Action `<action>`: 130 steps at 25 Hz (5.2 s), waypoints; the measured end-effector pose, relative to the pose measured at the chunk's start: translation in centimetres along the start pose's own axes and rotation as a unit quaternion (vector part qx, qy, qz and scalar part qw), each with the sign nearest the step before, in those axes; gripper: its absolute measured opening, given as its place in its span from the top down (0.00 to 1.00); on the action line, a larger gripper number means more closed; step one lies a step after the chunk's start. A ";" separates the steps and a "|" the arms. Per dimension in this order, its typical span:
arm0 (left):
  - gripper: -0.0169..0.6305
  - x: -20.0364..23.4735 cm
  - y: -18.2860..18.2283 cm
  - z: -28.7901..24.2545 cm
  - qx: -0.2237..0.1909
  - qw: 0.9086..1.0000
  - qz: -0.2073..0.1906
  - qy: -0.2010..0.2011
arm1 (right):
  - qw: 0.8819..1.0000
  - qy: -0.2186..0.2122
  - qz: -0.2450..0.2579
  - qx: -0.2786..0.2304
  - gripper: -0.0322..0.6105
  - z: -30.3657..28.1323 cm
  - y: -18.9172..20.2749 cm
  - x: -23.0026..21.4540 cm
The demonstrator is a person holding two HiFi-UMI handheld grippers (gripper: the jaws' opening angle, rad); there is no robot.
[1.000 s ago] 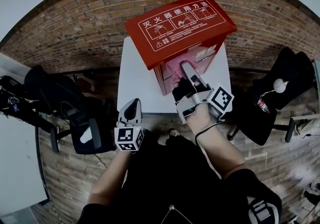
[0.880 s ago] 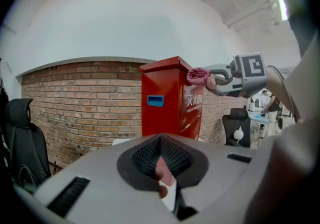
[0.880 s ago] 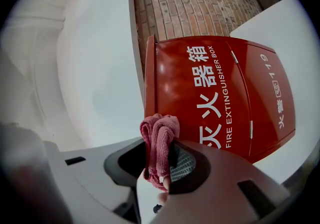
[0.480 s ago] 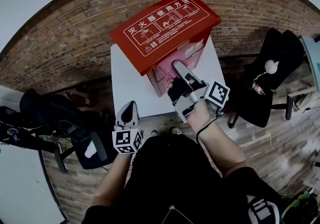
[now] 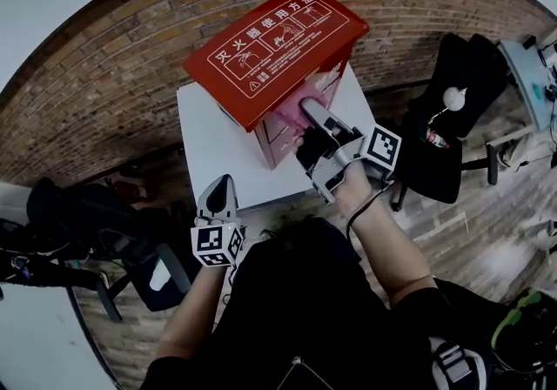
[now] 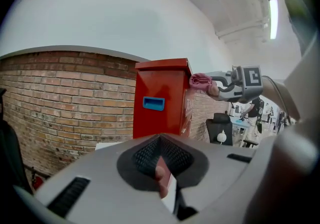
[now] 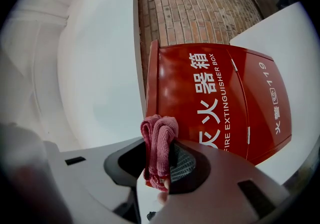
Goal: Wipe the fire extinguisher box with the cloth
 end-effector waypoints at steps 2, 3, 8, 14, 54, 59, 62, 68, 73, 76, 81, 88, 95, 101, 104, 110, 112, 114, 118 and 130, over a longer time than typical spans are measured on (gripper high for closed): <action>0.93 0.0 -0.1 -0.2 -0.003 1.000 0.004 -0.009 | 1.000 -0.002 -0.001 0.006 0.78 0.1 -0.3 0.0; 0.93 -0.2 -0.2 -0.5 -0.005 1.000 0.005 -0.014 | 1.000 -0.002 -0.002 0.008 0.78 0.2 -0.6 -0.1; 0.93 -1.9 -0.8 -2.0 -0.013 0.999 0.018 -0.045 | 1.000 -0.010 -0.008 0.012 0.78 0.4 -3.3 -0.1; 0.93 -4.6 -0.5 -2.8 -0.013 0.996 0.032 -0.084 | 1.000 -0.022 -0.016 0.012 0.78 0.9 -6.8 -0.1; 0.93 -9.8 2.9 0.6 0.002 0.978 0.049 -0.200 | 0.998 -0.040 0.054 0.008 0.78 1.4 -7.6 -5.1; 0.93 -9.6 2.9 0.6 0.000 0.978 0.053 -0.202 | 0.998 -0.031 0.055 0.005 0.78 1.7 -7.5 -6.3; 0.93 -9.6 3.0 0.6 0.000 0.978 0.054 -0.204 | 0.998 -0.029 0.054 0.004 0.78 1.7 -7.5 -6.8; 0.93 -9.8 3.1 0.7 0.002 0.977 0.054 -0.206 | 0.999 -0.017 0.051 0.003 0.78 2.0 -7.5 -8.1; 0.93 -9.7 3.0 0.9 0.000 0.976 0.053 -0.210 | 0.999 -0.005 0.051 0.004 0.78 2.2 -7.3 -9.4; 0.93 -9.7 3.1 1.0 0.001 0.976 0.055 -0.211 | 0.999 0.005 0.051 0.004 0.78 2.4 -7.3 -10.3; 0.93 -9.8 3.4 1.0 0.003 0.976 0.057 -0.211 | 0.999 0.027 0.045 0.002 0.78 2.7 -7.3 -11.8; 0.93 -10.0 3.7 1.2 0.008 0.976 0.057 -0.212 | 0.998 0.048 0.048 0.005 0.78 3.0 -7.3 -13.4; 0.93 -9.9 3.9 1.5 0.009 0.975 0.056 -0.214 | 0.997 0.068 0.048 0.005 0.78 3.3 -7.2 -15.3; 0.93 -9.9 4.2 1.8 0.013 0.974 0.057 -0.217 | 0.996 0.078 0.052 0.005 0.78 3.4 -7.3 -16.2; 0.93 -9.9 4.3 1.9 0.014 0.974 0.057 -0.218 | 0.995 0.080 0.054 0.004 0.78 3.4 -7.3 -16.6; 0.93 -9.9 4.6 2.0 0.016 0.974 0.058 -0.220 | 0.994 0.099 0.051 0.002 0.78 3.7 -7.4 -17.7; 0.93 -9.9 4.7 2.1 0.017 0.974 0.059 -0.220 | 0.993 0.104 0.050 0.000 0.78 3.7 -7.4 -18.1; 0.93 -9.9 4.8 2.2 0.018 0.973 0.060 -0.221 | 0.994 0.101 0.049 -0.001 0.78 3.7 -7.3 -18.4; 0.93 -9.8 5.2 2.3 0.021 0.973 0.063 -0.223 | 0.994 0.100 0.053 -0.002 0.78 3.7 -7.3 -18.7; 0.93 -9.3 5.4 2.7 0.023 0.970 0.065 -0.231 | 0.992 0.116 0.054 -0.004 0.78 4.1 -7.3 -20.4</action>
Point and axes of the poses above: the fingertips, and each gripper's own axes: z backward along the fingers, x to its left, y out of its underside, the point moved 4 cm from there along z, backward along the fingers, and after that the axes turned 5 degrees about x, right-handed, at the moved point
